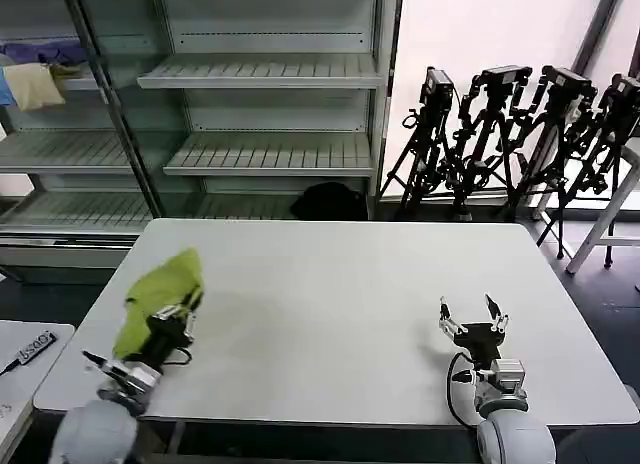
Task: Fold and organize the clothes.
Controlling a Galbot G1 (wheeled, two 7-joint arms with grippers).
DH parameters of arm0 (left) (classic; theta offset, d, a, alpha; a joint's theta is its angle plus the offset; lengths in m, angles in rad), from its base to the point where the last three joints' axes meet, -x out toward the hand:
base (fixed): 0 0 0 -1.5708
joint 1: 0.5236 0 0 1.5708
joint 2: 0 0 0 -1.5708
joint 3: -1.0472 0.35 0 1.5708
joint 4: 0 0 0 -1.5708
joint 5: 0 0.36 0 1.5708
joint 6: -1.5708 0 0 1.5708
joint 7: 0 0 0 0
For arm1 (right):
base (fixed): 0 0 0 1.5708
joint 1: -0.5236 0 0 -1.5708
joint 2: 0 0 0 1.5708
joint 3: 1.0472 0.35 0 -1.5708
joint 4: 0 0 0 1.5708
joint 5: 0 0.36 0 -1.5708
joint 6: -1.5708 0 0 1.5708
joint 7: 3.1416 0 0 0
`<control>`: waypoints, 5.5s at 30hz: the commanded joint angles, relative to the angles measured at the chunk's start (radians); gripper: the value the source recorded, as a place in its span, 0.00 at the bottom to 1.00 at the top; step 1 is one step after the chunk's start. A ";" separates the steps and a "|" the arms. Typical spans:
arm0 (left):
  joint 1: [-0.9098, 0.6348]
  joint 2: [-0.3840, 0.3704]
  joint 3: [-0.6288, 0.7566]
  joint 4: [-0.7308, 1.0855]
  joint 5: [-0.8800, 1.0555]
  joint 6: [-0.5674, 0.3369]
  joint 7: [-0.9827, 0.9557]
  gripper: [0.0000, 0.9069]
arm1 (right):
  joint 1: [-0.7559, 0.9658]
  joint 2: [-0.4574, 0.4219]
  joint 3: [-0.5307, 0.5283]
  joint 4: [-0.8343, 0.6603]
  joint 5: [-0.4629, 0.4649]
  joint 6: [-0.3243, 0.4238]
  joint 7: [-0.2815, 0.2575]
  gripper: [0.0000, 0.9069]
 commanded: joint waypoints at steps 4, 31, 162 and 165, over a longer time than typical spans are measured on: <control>-0.014 -0.093 0.243 -0.005 0.106 -0.010 -0.018 0.00 | 0.001 0.006 -0.011 0.001 -0.006 -0.007 0.003 1.00; -0.062 -0.094 0.411 -0.020 -0.140 0.232 -0.070 1.00 | 0.000 0.014 -0.220 0.131 0.208 -0.343 -0.092 1.00; 0.132 -0.130 -0.153 -0.120 -0.541 0.132 -0.143 1.00 | -0.013 -0.122 -0.180 0.081 0.069 -0.339 -0.112 1.00; 0.137 -0.130 -0.155 -0.118 -0.542 0.128 -0.146 1.00 | -0.048 -0.132 -0.176 0.099 0.001 -0.339 -0.133 1.00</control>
